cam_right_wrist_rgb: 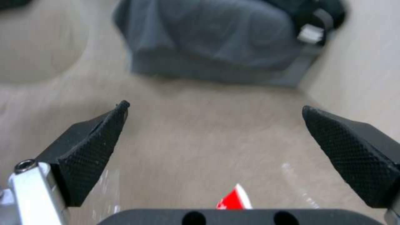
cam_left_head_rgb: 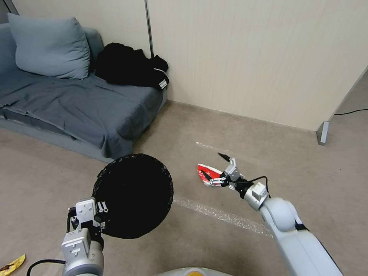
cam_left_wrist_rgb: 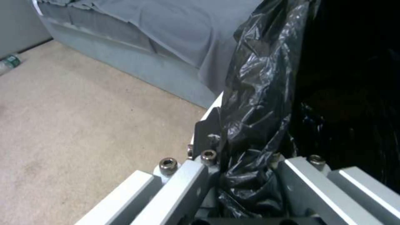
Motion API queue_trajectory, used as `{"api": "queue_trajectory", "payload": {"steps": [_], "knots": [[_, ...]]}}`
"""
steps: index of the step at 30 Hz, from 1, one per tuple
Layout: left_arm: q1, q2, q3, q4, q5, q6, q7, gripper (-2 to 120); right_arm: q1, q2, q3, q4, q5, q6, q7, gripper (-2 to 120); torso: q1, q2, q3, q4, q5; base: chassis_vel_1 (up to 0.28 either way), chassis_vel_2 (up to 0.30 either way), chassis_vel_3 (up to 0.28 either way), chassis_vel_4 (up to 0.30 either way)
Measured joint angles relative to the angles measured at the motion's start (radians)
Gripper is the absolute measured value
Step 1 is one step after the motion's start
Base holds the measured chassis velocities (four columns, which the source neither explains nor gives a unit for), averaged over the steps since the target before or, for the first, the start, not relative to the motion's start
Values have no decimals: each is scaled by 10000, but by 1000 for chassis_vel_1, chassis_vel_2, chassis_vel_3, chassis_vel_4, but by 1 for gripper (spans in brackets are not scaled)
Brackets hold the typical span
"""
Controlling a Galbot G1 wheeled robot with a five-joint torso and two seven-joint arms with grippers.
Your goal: Pick up the trash bin, then pick up the garbage from the floor and place it into the trash bin.
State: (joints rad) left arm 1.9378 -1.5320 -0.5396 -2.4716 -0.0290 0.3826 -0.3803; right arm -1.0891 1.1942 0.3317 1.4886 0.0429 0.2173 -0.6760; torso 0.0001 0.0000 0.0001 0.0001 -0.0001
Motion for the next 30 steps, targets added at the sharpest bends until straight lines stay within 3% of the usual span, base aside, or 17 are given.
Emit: {"api": "queue_trajectory", "payload": {"steps": [7, 16, 25, 30], "knots": [[99, -16, 12, -100, 77, 7, -34, 1, 1257, 171, -620, -2388, -353, 646, -749, 100, 0, 0, 0, -2, 3, 0, 0, 0, 0], [214, -20, 21, -178, 140, 6, -56, 1, 2629, 794, -859, -4891, -461, 651, -921, 100, 0, 1, 0, 0, 2, 0, 0, 0, 0], [264, -32, 19, -191, 157, -29, -96, 1, 3537, 1061, -997, -6652, -187, 383, -689, 100, 0, 0, 0, 0, 3, 0, 0, 0, 0], [263, -39, 67, -191, 193, -38, -109, 1, 3700, 1035, -929, -6911, -226, 308, -581, 100, 0, 0, 0, -1, 1, 0, 0, 0, 0]]}}
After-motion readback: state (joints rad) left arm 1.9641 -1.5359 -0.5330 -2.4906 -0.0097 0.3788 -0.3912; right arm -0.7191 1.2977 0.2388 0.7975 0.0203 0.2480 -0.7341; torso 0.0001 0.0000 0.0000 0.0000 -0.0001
